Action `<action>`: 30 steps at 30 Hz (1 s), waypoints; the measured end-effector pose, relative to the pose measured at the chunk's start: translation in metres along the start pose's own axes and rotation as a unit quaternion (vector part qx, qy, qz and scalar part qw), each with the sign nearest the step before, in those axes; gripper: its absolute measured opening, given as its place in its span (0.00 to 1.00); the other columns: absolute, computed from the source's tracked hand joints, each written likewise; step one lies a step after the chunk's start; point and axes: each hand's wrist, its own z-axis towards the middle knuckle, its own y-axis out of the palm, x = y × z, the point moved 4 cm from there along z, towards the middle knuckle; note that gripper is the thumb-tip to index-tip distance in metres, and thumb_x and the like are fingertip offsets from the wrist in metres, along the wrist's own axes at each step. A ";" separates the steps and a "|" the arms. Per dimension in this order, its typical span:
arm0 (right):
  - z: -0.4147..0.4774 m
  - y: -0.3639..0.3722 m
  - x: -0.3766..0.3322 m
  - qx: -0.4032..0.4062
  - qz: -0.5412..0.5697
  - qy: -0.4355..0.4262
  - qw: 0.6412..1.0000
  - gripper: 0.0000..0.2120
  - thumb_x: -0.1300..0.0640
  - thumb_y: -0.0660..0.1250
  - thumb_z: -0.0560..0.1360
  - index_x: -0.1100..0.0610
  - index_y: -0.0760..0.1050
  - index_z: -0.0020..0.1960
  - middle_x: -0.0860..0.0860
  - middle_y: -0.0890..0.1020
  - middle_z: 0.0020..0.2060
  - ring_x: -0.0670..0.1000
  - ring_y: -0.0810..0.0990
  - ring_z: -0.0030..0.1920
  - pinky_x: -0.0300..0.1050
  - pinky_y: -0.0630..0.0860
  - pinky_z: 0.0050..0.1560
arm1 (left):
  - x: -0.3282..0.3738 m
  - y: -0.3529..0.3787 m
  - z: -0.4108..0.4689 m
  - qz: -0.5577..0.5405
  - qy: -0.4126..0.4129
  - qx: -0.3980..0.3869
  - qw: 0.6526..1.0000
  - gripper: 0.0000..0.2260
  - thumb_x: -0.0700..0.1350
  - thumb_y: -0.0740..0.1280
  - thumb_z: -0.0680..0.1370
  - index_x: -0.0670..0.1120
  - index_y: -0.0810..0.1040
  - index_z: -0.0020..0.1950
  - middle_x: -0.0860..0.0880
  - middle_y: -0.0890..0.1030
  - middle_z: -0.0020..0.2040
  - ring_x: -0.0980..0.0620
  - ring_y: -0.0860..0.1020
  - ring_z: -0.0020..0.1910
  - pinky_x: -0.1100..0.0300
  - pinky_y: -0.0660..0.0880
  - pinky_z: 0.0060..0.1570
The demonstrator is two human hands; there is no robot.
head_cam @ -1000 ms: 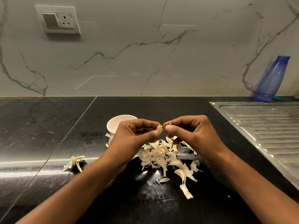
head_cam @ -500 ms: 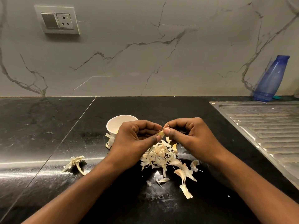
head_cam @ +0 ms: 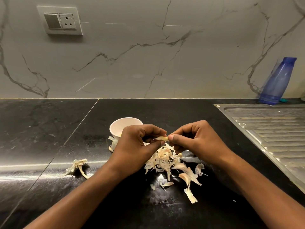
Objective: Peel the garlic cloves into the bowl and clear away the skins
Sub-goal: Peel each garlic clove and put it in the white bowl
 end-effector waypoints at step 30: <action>0.004 0.009 0.003 0.014 -0.037 -0.047 0.998 0.06 0.58 0.71 0.81 0.57 0.84 0.47 0.54 0.84 0.37 0.50 0.82 0.36 0.45 0.83 0.40 | 0.006 0.004 -0.004 0.089 0.035 0.015 0.995 0.06 0.41 0.76 0.78 0.49 0.88 0.54 0.60 0.86 0.41 0.59 0.85 0.39 0.68 0.78 0.39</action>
